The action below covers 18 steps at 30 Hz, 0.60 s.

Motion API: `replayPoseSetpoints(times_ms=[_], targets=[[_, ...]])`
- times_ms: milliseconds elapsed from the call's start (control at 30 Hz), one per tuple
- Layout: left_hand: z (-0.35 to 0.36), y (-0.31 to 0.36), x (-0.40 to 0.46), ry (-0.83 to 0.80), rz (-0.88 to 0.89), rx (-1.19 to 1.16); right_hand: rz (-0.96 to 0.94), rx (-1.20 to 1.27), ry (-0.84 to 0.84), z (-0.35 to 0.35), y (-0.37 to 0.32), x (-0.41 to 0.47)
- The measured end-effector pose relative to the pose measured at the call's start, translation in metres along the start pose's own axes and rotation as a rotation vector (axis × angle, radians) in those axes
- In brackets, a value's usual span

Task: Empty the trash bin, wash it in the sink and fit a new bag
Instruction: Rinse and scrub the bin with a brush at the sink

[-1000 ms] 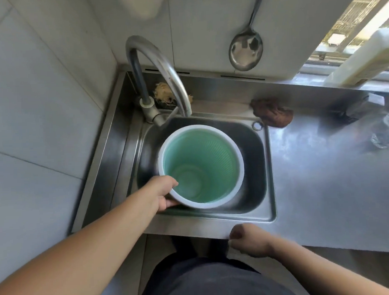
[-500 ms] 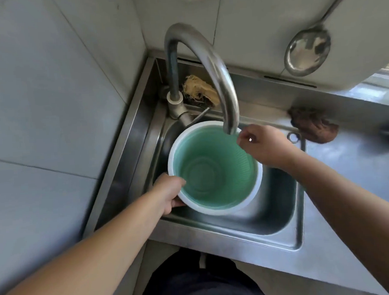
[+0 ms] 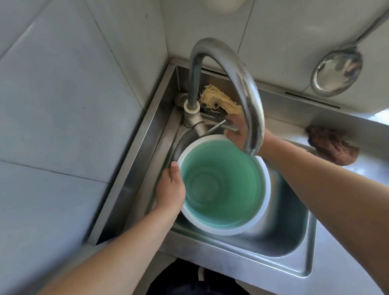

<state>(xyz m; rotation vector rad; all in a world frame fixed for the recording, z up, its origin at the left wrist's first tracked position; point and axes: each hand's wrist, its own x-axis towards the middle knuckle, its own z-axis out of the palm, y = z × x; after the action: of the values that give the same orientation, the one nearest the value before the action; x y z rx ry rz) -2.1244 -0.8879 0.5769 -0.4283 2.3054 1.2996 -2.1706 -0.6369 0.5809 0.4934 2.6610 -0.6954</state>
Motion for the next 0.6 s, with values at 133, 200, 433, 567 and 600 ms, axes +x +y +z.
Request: replayPoseSetpoints(times_ms=[133,200,433,567,600], targets=[[-0.0017,-0.0045,-0.0004,0.011,0.032,0.065,0.031,-0.005,0.024,0.0063,0.0064,0.0036],[-0.0018,-0.0025,0.0012,0.024,0.041,0.096,-0.039,0.006,0.053,0.0059,0.0049,0.0019],[0.0055,0.0020,0.0019,0.041,0.029,0.091,0.004,-0.049,0.047,0.0073,0.0008,0.0109],[0.0050,0.0013,0.0020,0.027,0.033,0.103,-0.016,-0.029,0.060,0.0066,0.0027,0.0088],[0.0051,0.0016,0.0021,0.023,0.031,0.103,-0.014,-0.028,0.059,0.0066,0.0032,0.0091]])
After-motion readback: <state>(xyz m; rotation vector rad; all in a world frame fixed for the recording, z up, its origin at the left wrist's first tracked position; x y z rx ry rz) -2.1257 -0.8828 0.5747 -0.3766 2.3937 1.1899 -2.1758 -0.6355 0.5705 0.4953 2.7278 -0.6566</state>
